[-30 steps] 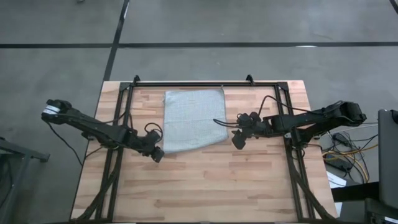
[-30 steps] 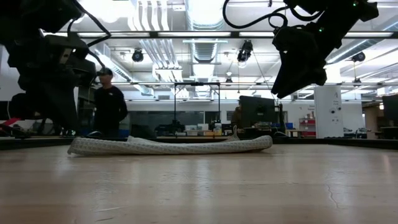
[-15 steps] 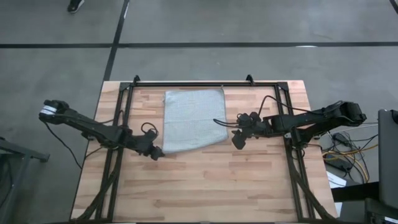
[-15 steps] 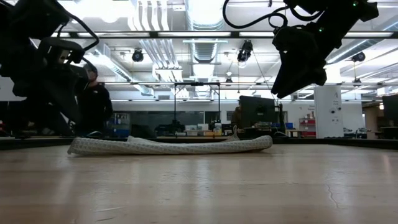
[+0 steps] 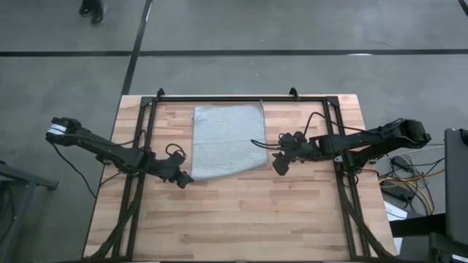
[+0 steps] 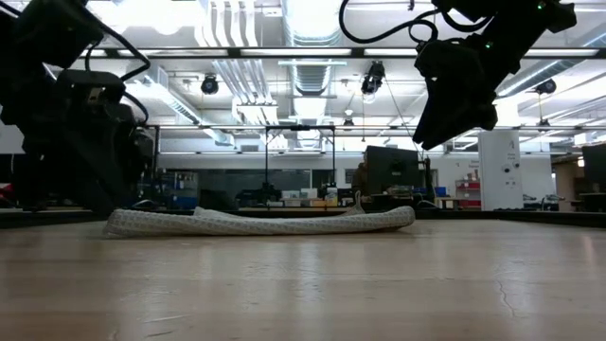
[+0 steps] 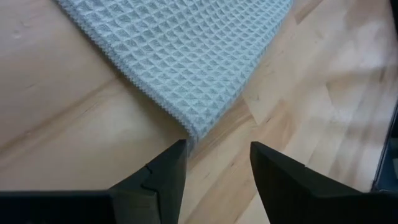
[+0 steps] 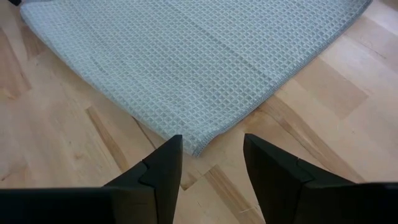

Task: Roll towel
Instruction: Fold the gray towel on the table

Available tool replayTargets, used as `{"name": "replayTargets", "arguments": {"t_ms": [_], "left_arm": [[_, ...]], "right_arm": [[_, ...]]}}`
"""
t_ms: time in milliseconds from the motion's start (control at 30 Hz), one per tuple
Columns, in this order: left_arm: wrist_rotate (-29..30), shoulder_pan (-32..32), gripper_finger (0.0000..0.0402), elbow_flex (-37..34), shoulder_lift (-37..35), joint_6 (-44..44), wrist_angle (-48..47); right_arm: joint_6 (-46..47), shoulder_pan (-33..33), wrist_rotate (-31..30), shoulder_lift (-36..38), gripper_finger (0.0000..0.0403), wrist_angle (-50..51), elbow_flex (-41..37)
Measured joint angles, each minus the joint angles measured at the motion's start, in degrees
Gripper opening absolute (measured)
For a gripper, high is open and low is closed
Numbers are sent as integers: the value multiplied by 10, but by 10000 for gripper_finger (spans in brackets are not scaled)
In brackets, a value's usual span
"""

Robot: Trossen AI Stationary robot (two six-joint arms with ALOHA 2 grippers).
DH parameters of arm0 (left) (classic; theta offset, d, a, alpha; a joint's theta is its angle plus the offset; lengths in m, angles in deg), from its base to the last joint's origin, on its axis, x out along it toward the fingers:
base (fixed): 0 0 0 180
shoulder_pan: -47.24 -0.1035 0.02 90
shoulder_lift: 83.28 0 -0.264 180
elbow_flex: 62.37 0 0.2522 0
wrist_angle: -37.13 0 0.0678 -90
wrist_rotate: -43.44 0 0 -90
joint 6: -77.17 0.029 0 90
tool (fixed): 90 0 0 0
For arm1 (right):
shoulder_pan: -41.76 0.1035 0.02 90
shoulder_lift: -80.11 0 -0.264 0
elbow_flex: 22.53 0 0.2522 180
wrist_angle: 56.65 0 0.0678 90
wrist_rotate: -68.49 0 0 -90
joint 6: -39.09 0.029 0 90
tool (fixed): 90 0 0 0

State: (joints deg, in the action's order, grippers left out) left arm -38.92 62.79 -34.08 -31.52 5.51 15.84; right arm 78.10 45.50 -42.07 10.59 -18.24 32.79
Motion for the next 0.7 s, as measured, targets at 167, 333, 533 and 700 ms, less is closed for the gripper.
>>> {"name": "replayTargets", "arguments": {"t_ms": [167,333,533,700], "left_arm": [[17,0,181,-4,0,-2,2],[13,0,181,-33,0,-7,38],[13,0,181,-74,1,-19,133],[12,0,181,-88,1,-31,150]], "right_arm": [[0,0,0,0,169,0,0],[0,0,0,0,169,0,0],[0,0,0,0,169,0,0],[0,0,0,0,169,0,0]]}}
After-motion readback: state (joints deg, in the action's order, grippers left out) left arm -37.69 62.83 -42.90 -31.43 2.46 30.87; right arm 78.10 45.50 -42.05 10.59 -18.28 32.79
